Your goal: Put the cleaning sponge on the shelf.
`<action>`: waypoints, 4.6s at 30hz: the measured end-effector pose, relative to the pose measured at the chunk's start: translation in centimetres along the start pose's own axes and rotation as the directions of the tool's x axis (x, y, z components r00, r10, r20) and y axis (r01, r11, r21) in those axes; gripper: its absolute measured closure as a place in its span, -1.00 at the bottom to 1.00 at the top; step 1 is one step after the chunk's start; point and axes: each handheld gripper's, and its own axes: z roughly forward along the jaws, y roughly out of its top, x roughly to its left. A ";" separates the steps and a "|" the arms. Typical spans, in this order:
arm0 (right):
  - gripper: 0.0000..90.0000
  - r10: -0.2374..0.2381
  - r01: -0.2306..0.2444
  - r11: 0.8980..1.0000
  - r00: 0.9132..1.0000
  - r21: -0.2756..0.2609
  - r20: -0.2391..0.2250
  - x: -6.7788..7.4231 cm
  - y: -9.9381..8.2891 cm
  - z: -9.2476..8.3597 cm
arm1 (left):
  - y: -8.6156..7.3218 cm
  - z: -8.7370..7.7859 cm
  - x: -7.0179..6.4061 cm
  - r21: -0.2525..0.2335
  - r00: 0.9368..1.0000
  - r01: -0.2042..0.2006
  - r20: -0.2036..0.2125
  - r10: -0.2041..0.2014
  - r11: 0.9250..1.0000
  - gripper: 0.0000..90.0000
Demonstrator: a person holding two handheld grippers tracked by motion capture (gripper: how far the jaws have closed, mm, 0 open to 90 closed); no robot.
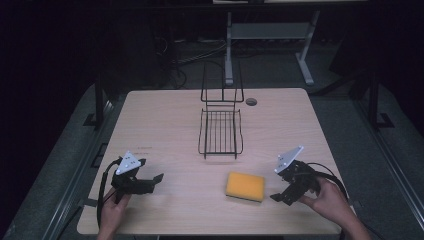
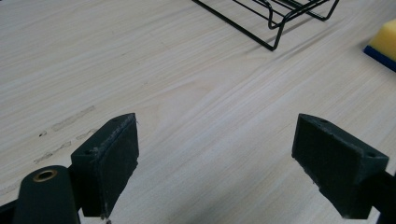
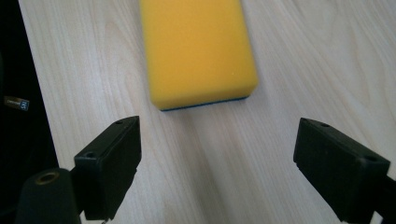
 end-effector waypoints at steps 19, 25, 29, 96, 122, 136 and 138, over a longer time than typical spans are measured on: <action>-0.67 -0.086 0.086 0.996 0.996 0.015 -0.020 0.6 3.2 1.5 | 0.0 0.1 0.0 0.001 1.000 -0.003 0.005 0.003 1.000 -0.68; -0.67 -0.103 0.104 0.994 0.994 0.026 -0.031 0.6 4.2 2.3 | 0.0 0.1 0.0 -0.003 1.000 -0.001 0.006 0.001 1.000 -0.68; -0.67 -0.122 0.123 0.992 0.992 0.038 -0.043 0.7 4.9 2.9 | 0.0 0.1 0.0 -0.003 1.000 -0.001 0.007 0.001 1.000 -0.69; -0.53 -0.152 0.160 0.983 0.985 0.090 -0.085 0.8 6.3 7.3 | 0.1 0.0 0.1 -0.010 1.000 0.000 0.010 0.000 1.000 -0.68; -0.50 -0.201 0.208 0.975 0.975 0.075 -0.089 -0.4 9.2 4.6 | 0.0 -0.1 0.3 -0.012 1.000 0.009 0.012 -0.008 1.000 -0.68; -0.50 -0.207 0.215 0.972 0.974 0.089 -0.093 -1.6 10.8 4.0 | 0.0 -0.1 0.4 -0.015 1.000 0.016 0.013 -0.016 1.000 -0.68; -0.50 -0.209 0.218 0.972 0.973 0.091 -0.095 -1.7 11.1 4.0 | 0.0 -0.1 0.3 -0.017 1.000 0.015 0.010 -0.015 1.000 -0.68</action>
